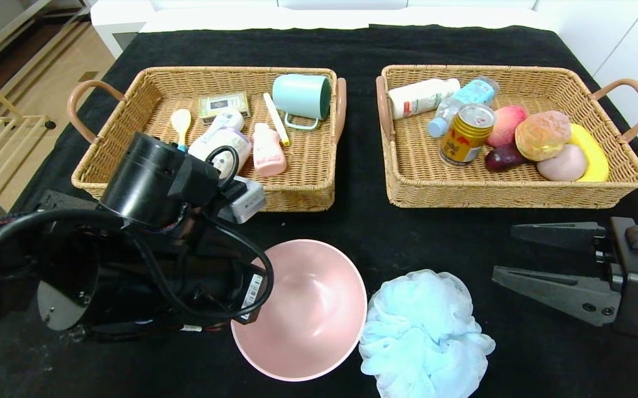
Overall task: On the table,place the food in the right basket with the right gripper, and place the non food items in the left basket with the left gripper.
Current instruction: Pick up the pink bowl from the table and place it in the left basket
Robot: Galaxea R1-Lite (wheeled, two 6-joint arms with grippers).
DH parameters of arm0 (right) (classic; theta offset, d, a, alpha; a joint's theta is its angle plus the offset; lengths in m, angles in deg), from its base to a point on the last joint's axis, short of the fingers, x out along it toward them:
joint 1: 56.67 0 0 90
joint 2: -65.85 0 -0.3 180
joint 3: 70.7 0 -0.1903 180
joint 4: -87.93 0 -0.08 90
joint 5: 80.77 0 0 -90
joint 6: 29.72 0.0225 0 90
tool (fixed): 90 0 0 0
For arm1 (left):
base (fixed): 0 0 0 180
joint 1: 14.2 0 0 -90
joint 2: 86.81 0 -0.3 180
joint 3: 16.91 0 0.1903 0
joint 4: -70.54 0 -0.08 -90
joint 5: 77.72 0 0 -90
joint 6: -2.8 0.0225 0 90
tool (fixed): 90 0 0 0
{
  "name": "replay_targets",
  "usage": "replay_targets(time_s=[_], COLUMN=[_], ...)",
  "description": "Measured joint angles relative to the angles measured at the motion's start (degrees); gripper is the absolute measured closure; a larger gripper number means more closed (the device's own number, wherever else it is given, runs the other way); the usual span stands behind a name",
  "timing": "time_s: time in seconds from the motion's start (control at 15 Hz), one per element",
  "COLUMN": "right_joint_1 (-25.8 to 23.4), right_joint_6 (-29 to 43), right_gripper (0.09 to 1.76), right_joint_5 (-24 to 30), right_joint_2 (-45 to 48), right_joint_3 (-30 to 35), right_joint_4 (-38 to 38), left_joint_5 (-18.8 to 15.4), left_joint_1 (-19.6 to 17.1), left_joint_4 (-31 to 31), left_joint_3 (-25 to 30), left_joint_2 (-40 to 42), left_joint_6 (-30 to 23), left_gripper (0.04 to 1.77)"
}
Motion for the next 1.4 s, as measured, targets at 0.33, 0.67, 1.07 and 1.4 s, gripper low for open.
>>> replay_targets(time_s=[0.33, 0.67, 1.07, 1.4], right_joint_1=[0.0, 0.1, 0.1, 0.1], right_joint_6=[0.0, 0.0, 0.0, 0.0], right_gripper=[0.14, 0.14, 0.14, 0.14], right_joint_5=[0.0, 0.0, 0.1, 0.1], right_joint_2=[0.0, 0.2, 0.6, 0.6], right_joint_3=[0.1, 0.1, 0.1, 0.2], right_joint_4=[0.0, 0.0, 0.1, 0.1], left_joint_5=[-0.1, -0.1, 0.0, 1.2], left_joint_1=[-0.3, -0.6, -3.8, -7.2], left_joint_4=[-0.1, -5.1, -13.4, -14.7], left_joint_3=[1.0, 1.3, -0.4, -5.7], left_joint_2=[4.1, 7.4, 8.2, 6.3], left_joint_6=[-0.8, -0.9, -0.9, -0.8], left_gripper=[1.64, 1.64, 1.64, 1.64])
